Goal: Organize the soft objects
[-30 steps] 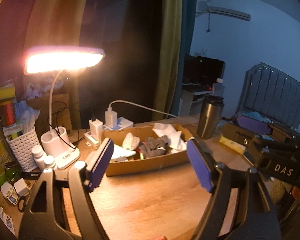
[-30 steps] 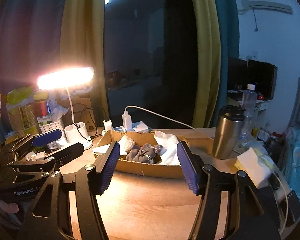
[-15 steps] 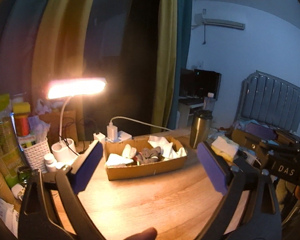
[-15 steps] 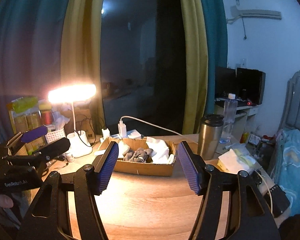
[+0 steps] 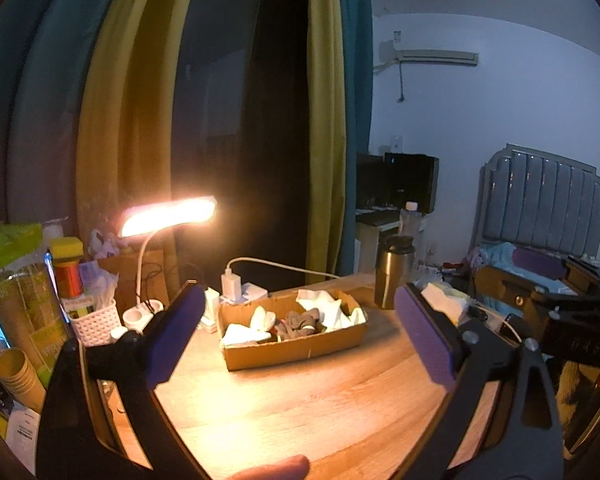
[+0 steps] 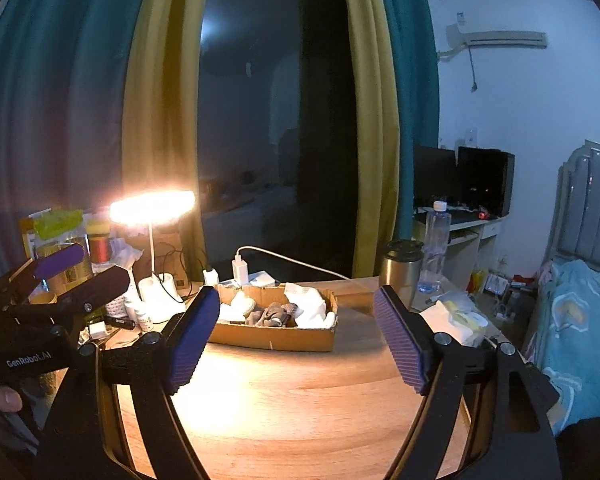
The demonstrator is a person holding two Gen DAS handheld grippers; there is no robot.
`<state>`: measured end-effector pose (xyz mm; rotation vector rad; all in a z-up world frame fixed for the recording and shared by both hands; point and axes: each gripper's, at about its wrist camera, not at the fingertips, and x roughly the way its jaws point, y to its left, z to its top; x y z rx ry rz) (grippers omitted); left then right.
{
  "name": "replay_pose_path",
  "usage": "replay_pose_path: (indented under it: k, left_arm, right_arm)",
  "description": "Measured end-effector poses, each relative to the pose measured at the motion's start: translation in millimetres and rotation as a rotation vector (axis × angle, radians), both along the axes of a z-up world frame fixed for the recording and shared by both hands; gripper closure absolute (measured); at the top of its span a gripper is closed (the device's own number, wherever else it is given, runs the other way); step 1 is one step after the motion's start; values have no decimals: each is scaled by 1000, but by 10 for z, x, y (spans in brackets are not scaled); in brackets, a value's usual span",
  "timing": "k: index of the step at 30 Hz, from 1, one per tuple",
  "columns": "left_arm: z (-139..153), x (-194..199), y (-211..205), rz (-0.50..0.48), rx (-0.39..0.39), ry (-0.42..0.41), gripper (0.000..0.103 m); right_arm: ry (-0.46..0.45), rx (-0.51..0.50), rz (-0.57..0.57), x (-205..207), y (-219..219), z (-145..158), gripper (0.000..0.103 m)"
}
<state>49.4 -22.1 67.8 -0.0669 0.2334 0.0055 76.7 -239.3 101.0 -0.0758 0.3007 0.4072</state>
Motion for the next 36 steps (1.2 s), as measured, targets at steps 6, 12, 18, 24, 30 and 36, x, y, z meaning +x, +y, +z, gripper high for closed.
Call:
replay_pose_path:
  k: [6,12,18,24,30,36]
  left_arm:
    - [87,-80,-29,-7,6,-8,6]
    - [138,-112,-105,-23,19,-17,6]
    - [147,-113,-123,-26,20,-15,5]
    - [153,-118,-131,-27,20,-15,5]
    - [156,-124,-150,-27,18,-14,5]
    - [157,-125,-150,-28,19,-14,5]
  right_arm:
    - [-22,-6,-27,-90,-51,49,21]
    - [-33,1,-41,-125,-122,72,21]
    - [-37,3,-45,-137,-134,74,21]
    - [-36,4,-45,-137,-136,76,21]
    - [-35,4,-44,-140,-138,73,21]
    - [-36,4,-45,-138,-138,74,21]
